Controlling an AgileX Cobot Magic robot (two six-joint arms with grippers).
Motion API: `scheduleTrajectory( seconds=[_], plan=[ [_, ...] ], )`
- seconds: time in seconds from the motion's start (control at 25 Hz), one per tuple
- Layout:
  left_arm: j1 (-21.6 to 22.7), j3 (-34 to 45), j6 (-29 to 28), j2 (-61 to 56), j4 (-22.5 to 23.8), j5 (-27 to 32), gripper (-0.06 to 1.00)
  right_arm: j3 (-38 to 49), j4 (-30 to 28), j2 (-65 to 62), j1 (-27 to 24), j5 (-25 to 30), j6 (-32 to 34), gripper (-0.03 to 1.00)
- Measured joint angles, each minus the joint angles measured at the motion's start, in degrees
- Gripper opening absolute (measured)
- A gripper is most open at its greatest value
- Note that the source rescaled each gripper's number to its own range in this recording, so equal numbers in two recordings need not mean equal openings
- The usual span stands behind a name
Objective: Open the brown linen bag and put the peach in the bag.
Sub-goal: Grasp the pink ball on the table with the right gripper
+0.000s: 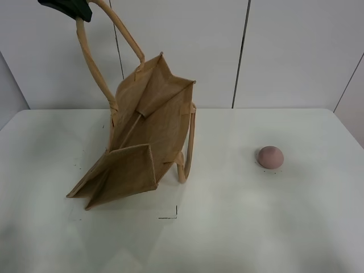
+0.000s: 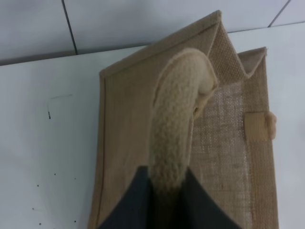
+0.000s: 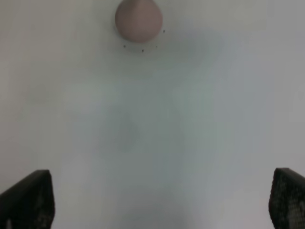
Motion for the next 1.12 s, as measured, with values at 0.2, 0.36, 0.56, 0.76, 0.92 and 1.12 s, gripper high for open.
scheduleTrajectory(
  seconds=[0.2,0.36,0.56,0.76,0.92,1.12],
  plan=[
    [0.0,0.0,0.0,0.0,0.0,0.0,0.0,-11.48,0.25,24.52,0.0,-2.76,0.18,1.0],
    [0.0,0.0,0.0,0.0,0.0,0.0,0.0,-22.23,0.37,43.89,0.0,-3.77,0.18,1.0],
    [0.0,0.0,0.0,0.0,0.0,0.0,0.0,-36.47,0.65,64.48,0.0,-1.7,0.13,1.0],
    [0.0,0.0,0.0,0.0,0.0,0.0,0.0,-45.52,0.66,77.21,2.35,-0.86,0.07,1.0],
    [0.0,0.0,0.0,0.0,0.0,0.0,0.0,-49.05,0.79,82.92,4.63,-2.1,0.0,1.0],
    [0.0,0.0,0.02,0.0,0.0,0.0,0.0,-49.46,0.89,86.77,5.34,-4.12,0.43,1.0]
  ],
)
